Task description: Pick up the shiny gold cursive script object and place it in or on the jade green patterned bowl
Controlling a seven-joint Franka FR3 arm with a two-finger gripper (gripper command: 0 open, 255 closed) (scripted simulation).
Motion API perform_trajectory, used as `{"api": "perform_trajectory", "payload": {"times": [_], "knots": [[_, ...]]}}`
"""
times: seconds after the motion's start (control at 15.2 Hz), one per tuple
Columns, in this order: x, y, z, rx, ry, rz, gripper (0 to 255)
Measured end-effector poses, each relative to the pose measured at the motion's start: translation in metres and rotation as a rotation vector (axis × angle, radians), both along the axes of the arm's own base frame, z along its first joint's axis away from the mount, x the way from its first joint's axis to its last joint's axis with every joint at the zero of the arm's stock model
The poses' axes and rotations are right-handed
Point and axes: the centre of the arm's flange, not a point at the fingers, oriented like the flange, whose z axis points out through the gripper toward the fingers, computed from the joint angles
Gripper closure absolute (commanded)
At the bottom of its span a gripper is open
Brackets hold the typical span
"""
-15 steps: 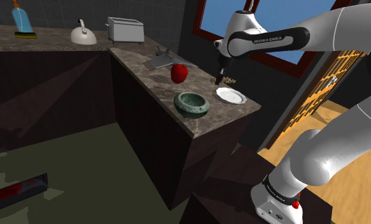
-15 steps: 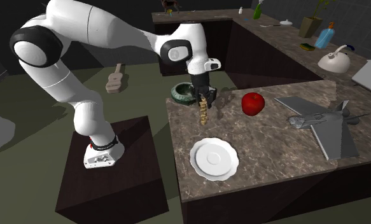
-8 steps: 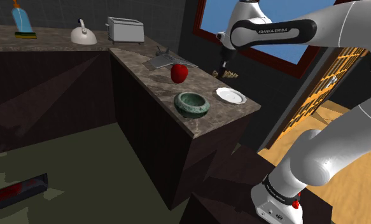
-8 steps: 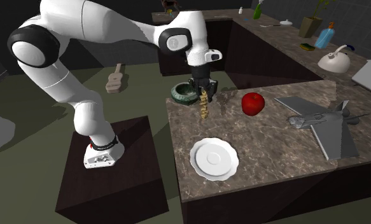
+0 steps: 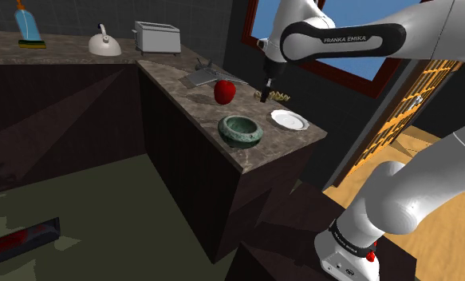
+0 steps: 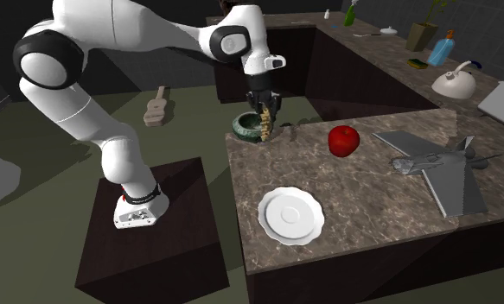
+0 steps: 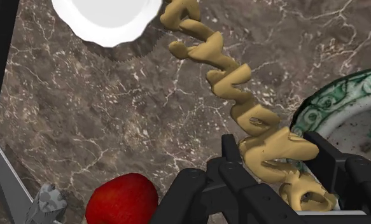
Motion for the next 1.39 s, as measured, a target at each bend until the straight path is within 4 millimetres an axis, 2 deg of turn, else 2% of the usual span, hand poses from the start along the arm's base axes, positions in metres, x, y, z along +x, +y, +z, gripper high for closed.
{"api": "perform_trajectory", "payload": {"times": [0.4, 0.66, 0.73, 0.92, 1.39], "knots": [[-0.004, 0.074, 0.003, 0.0, 0.0, 0.0, 255], [-0.006, 0.133, 0.002, 0.0, 0.0, 0.0, 255], [-0.008, 0.141, 0.001, 0.0, 0.0, 0.0, 255], [-0.01, 0.148, -0.012, 0.0, 0.0, -0.001, 255], [-0.009, 0.149, -0.048, 0.0, 0.0, -0.002, 255]]}}
